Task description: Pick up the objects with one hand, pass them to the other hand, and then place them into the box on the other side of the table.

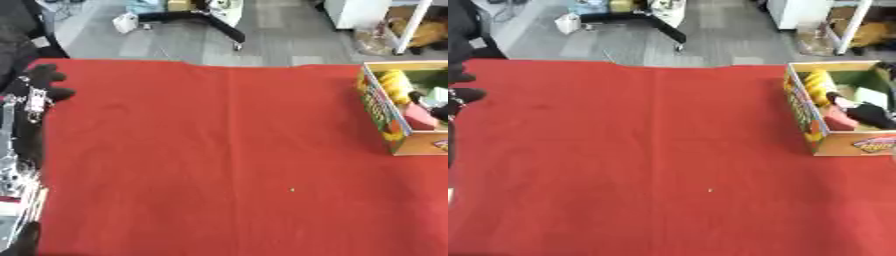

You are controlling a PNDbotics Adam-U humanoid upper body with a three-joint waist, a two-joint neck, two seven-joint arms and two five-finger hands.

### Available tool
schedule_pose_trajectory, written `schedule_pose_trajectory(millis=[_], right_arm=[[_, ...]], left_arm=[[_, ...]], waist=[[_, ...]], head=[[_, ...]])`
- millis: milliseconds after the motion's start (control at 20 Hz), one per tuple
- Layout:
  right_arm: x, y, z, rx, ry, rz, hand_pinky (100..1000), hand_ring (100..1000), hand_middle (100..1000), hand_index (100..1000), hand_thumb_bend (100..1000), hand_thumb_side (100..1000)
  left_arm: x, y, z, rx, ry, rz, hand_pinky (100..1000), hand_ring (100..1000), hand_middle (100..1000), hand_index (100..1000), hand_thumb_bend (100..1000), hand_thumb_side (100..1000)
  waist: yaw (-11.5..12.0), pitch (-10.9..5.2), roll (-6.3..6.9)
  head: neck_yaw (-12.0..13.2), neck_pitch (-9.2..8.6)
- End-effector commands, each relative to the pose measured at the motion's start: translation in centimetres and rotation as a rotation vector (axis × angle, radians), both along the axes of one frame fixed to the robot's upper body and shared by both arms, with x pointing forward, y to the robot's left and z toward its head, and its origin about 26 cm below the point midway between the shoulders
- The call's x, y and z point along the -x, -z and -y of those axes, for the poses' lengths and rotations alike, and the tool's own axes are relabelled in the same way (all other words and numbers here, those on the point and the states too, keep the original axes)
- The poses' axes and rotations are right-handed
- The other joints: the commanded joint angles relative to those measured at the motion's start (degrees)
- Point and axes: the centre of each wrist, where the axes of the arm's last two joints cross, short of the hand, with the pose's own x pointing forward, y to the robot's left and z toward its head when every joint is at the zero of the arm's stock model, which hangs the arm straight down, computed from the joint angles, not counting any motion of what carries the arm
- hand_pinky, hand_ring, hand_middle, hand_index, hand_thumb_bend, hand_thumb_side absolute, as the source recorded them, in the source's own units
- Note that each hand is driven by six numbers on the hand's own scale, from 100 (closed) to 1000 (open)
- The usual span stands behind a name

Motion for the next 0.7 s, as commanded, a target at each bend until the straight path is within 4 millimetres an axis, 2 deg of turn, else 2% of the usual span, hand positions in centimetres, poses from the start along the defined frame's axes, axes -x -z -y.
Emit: schedule_pose_trajectory(millis=[50, 200, 250, 300, 500, 700], right_arm=[[1.6, -3.2, -3.0, -0.071, -0.125, 0.197, 791, 795, 837, 872, 389, 585], [4.2, -3.2, -6.7, -0.149, -0.279, 0.275, 783, 780, 817, 862, 337, 590], [4.9, -3.2, -7.6, -0.171, -0.315, 0.291, 778, 774, 807, 858, 523, 585], [5.6, -3.0, -8.6, -0.196, -0.355, 0.301, 775, 771, 808, 857, 301, 596], [7.5, -1.3, -11.4, -0.307, -0.466, 0.293, 755, 752, 792, 841, 240, 611], [8.4, 0.4, -12.7, -0.395, -0.519, 0.245, 741, 734, 777, 829, 184, 612]], left_arm=[[-0.1, -0.5, -0.1, 0.006, -0.012, 0.024, 715, 557, 624, 754, 594, 744], [-0.1, -0.2, 0.2, 0.017, -0.003, 0.025, 717, 558, 626, 756, 595, 750], [0.0, -0.1, 0.3, 0.018, -0.001, 0.026, 717, 559, 626, 756, 596, 753], [0.0, 0.0, 0.4, 0.019, 0.003, 0.028, 718, 561, 628, 758, 596, 757], [0.0, 0.6, 0.9, 0.020, 0.017, 0.030, 721, 564, 632, 761, 597, 766], [0.0, 1.3, 1.5, 0.017, 0.031, 0.012, 721, 560, 630, 758, 595, 774]], waist=[[-0.1, -0.44, -0.84], [-0.6, -0.05, -0.97], [-0.7, 0.04, -1.03], [-0.9, 0.17, -1.12], [-1.6, 0.70, -1.41], [-1.8, 1.11, -1.46]], head=[[2.4, 0.40], [4.0, 0.53], [4.4, 0.59], [4.6, 0.72], [5.2, 0.76], [5.3, 1.67]])
